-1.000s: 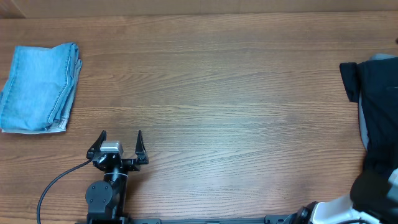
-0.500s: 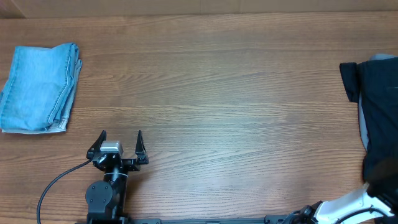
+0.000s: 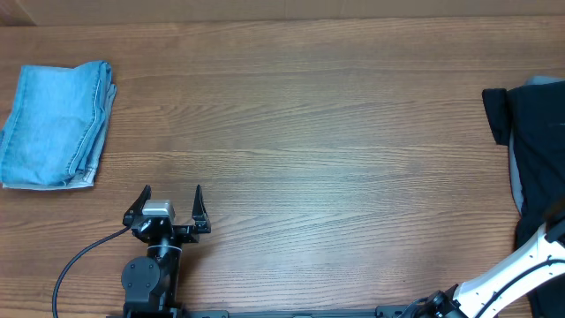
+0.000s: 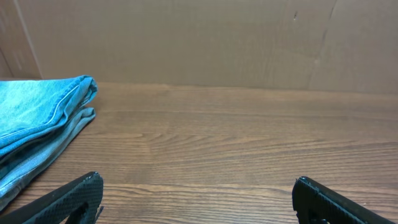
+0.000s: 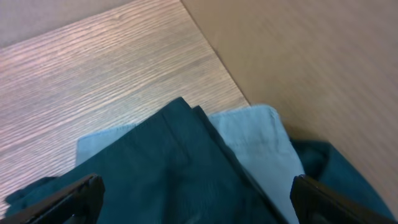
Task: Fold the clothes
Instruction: 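Reach the right gripper to the dark clothing pile at right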
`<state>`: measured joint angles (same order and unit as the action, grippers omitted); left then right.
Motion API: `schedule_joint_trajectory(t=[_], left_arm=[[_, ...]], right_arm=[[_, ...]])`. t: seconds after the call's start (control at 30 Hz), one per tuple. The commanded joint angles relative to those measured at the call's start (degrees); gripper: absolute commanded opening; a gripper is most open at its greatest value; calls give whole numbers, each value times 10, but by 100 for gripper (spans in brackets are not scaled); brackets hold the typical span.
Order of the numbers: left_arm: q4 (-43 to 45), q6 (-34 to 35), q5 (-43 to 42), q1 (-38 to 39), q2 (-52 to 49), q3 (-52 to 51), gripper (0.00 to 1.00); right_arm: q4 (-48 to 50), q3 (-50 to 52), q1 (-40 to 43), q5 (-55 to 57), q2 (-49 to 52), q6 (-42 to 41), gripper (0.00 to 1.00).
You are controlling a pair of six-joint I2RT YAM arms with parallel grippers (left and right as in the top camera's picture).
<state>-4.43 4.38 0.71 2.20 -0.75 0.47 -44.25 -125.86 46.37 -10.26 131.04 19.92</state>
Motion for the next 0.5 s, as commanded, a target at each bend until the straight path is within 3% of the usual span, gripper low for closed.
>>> schedule_joint_trajectory(t=[0.0,0.47], left_arm=[[1,8,3,-4,5,-2,100],[1,8,3,-4,5,-2,100]], right_arm=[[36,-10,-9,-15,23,68,100],[80,-9,-12,-23,92,104,98]])
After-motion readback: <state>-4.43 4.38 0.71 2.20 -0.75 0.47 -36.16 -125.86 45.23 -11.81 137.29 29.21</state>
